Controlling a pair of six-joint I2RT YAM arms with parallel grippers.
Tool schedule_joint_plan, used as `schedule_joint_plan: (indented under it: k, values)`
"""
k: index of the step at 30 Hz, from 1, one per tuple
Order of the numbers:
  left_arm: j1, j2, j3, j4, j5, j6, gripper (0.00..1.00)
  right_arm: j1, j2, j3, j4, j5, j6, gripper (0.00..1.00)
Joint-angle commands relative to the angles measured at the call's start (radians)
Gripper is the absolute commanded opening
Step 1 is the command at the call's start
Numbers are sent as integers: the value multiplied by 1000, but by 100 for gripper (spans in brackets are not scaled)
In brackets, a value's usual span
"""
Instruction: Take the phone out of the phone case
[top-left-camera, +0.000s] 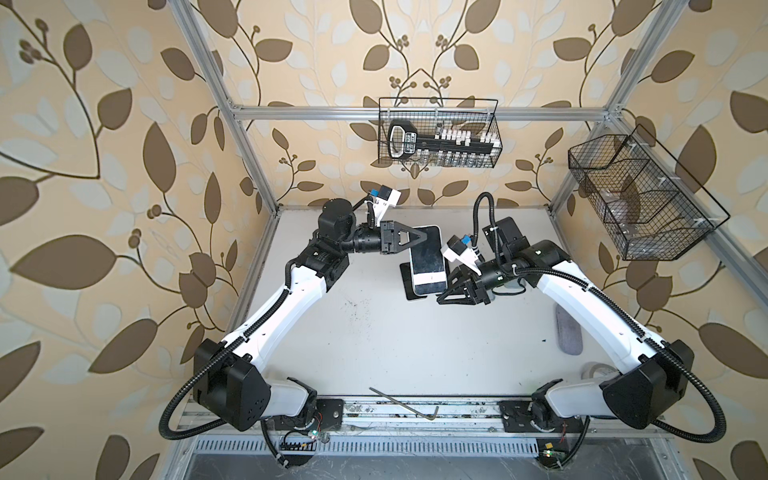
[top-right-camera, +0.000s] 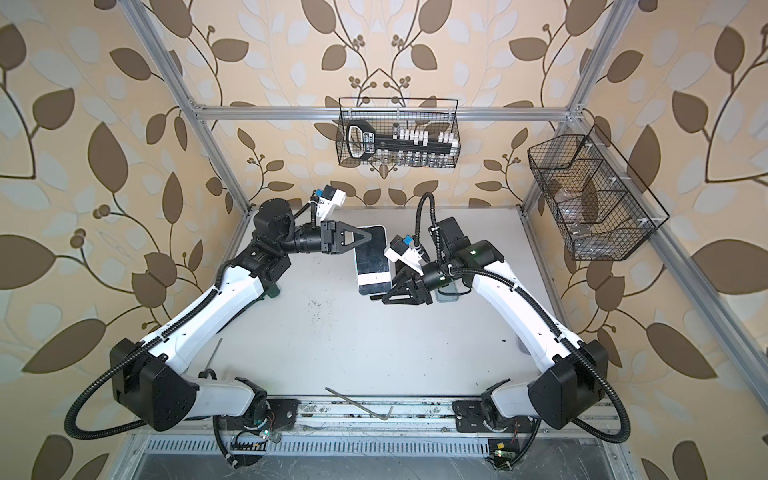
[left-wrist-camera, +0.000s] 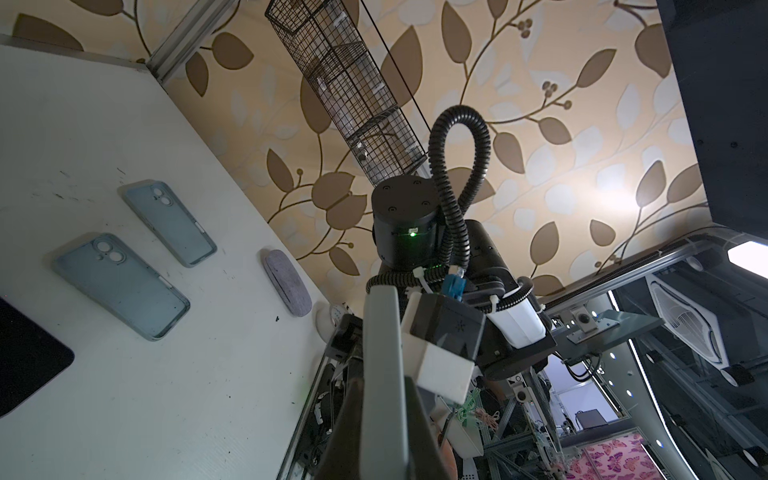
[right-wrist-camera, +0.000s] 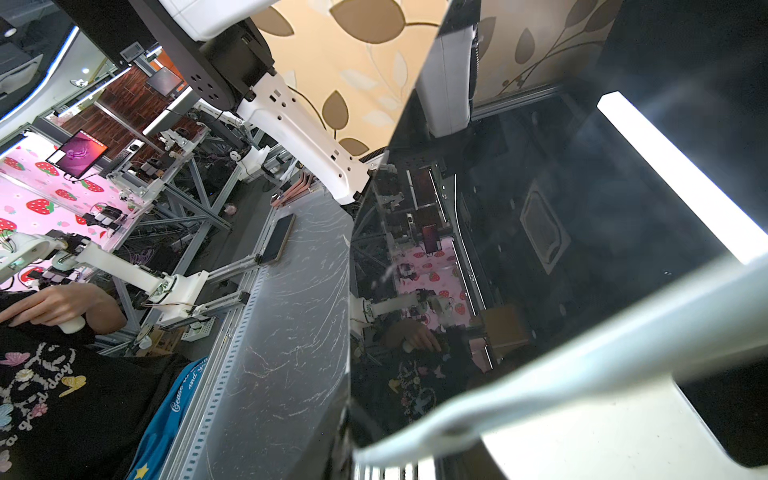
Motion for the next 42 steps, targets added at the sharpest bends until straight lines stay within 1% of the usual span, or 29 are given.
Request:
schedule_joint_plan:
  k: [1,7,12,14,16,18,20,23,25,32,40,42]
  values:
    - [-17,-51,42,30,48,26,0,-8,12,42,-11,-28,-40,29]
    - [-22,-51,46,22,43,33,0,-10,14,40,-12,-19,-39,27]
    - [-23,-50,51,21,44,30,0,-12,13,38,-16,-17,-43,17]
    - [-25,-51,51,22,43,28,0,-11,12,39,-19,-17,-46,16]
    - [-24,-52,53,22,41,24,0,-15,8,38,-21,-15,-52,12]
    - [-24,-52,56,25,37,14,0,-16,3,35,-21,-13,-55,10]
    - [-25,-51,56,51,29,-30,0,-19,-3,32,-22,-12,-61,10]
    - [-25,-53,35,185,9,-176,0,-24,-17,19,-20,-15,-76,8]
    - [-24,-57,26,230,-17,-248,0,-29,-29,4,-7,-24,-85,7]
    - [-26,-91,3,166,-109,-320,0,-40,-65,-45,44,-15,-87,8]
    - [-26,-94,-37,246,-173,-456,0,-50,-79,-90,102,4,-62,9]
    - [-26,-94,-41,256,-182,-471,0,-56,-90,-104,130,4,-43,9]
